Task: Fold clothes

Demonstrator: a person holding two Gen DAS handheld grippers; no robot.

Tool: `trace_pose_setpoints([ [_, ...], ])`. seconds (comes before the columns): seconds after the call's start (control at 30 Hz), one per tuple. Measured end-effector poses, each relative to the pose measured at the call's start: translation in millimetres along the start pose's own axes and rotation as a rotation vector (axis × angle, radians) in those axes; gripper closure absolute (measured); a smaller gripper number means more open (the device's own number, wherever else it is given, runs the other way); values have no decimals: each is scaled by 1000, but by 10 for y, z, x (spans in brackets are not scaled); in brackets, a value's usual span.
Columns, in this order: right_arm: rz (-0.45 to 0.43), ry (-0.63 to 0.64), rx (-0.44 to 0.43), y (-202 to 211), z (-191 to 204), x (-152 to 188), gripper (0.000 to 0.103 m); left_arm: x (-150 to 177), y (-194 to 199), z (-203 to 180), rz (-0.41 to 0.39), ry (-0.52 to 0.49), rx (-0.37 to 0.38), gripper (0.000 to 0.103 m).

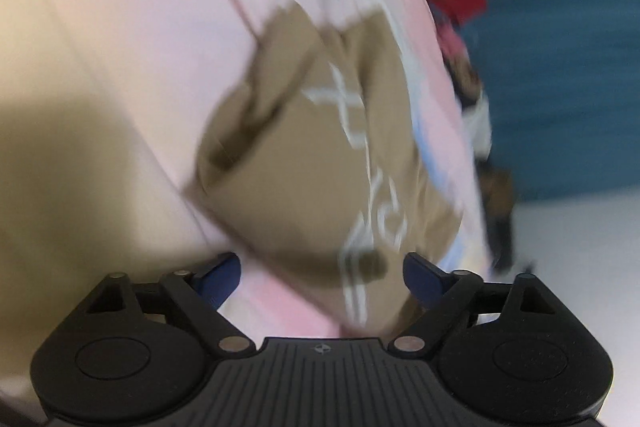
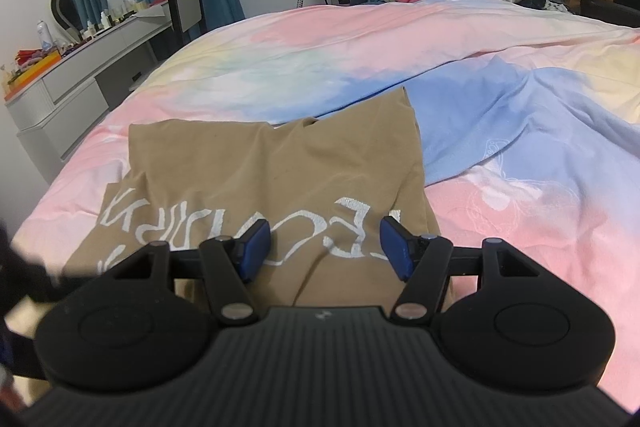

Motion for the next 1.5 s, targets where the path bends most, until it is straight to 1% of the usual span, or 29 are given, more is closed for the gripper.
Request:
trace_pose_setpoints([
  [0.03, 0, 0, 1, 1, 0, -1, 40, -45, 0, 33, -21, 26, 3, 22],
  [0.1, -1, 1, 2, 1, 0, -2, 40, -121, 7, 92, -70, 51, -10, 38],
  [0.17, -1, 1, 3, -2, 3, -3, 40, -172, 2, 134, -100, 66, -21, 45],
  [0.2, -2, 1, 4, 1, 4, -5, 40, -180, -2, 137, -109, 69, -22, 51],
  [0.3, -15, -7, 8, 43, 13, -33, 40, -182, 47, 73, -139, 32, -12, 64],
  [0.33, -24, -16, 8, 75, 19, -56, 40, -182, 64, 51, -149, 19, -8, 66],
  [0.4, -57, -69, -32, 208, 59, -143, 39, -183, 97, 8, -169, -6, -1, 75],
  [0.47, -90, -154, -126, 391, 146, -238, 39, -182, 142, -52, -187, -24, 19, 78],
  [0.53, -80, -277, -260, 561, 244, -270, 38, -176, 178, -117, -200, -38, 48, 80],
  [0.57, -48, -348, -323, 613, 284, -245, 38, -171, 190, -152, -206, -45, 62, 81],
  [0.63, 72, -484, -428, 642, 364, -101, 37, -161, 217, -216, -215, -54, 87, 81],
  [0.7, 202, -619, -518, 582, 416, 101, 37, -151, 244, -273, -223, -58, 109, 82],
  [0.73, 268, -676, -535, 521, 423, 209, 37, -150, 232, -293, -224, -58, 114, 82],
  [0.83, 375, -840, -545, 348, 369, 435, 37, -162, 235, -317, -226, -50, 130, 82],
  [0.9, 360, -945, -570, 277, 302, 456, 37, -174, 270, -293, -226, -40, 143, 82],
  [1.03, 238, -1174, -476, 153, -97, 486, 30, -221, 280, -306, -232, -23, 173, 83],
  [1.13, 175, -1225, -380, 97, -359, 544, 30, -225, 284, -331, -237, -34, 182, 83],
  [1.23, 115, -1235, -289, 73, -539, 561, 32, -227, 298, -359, -241, -44, 190, 83],
  [1.27, 92, -1230, -266, 75, -582, 550, 41, -219, 306, -370, -242, -49, 191, 83],
  [1.3, 78, -1222, -257, 81, -599, 526, 44, -211, 315, -382, -242, -53, 192, 83],
  [1.33, 61, -1216, -257, 111, -583, 497, 54, -204, 323, -395, -242, -58, 192, 83],
  [1.37, 44, -1211, -258, 145, -563, 468, 62, -196, 331, -435, -238, -76, 192, 83],
  [1.43, 3, -1200, -255, 247, -540, 381, 66, -173, 376, -563, -225, -127, 203, 83],
  [1.5, -36, -1201, -266, 391, -552, 250, 67, -147, 432, -707, -212, -139, 212, 83],
])
Point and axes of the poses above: each gripper's, at about its wrist camera, not at the fingertips, and y roughly against the way its jaws point, z to its left, x to its underside, the point moved 9 cm from there along -y, roughly the way its jaws point, and after that the axes turned 6 degrees about -z, right-handed, at the moved point
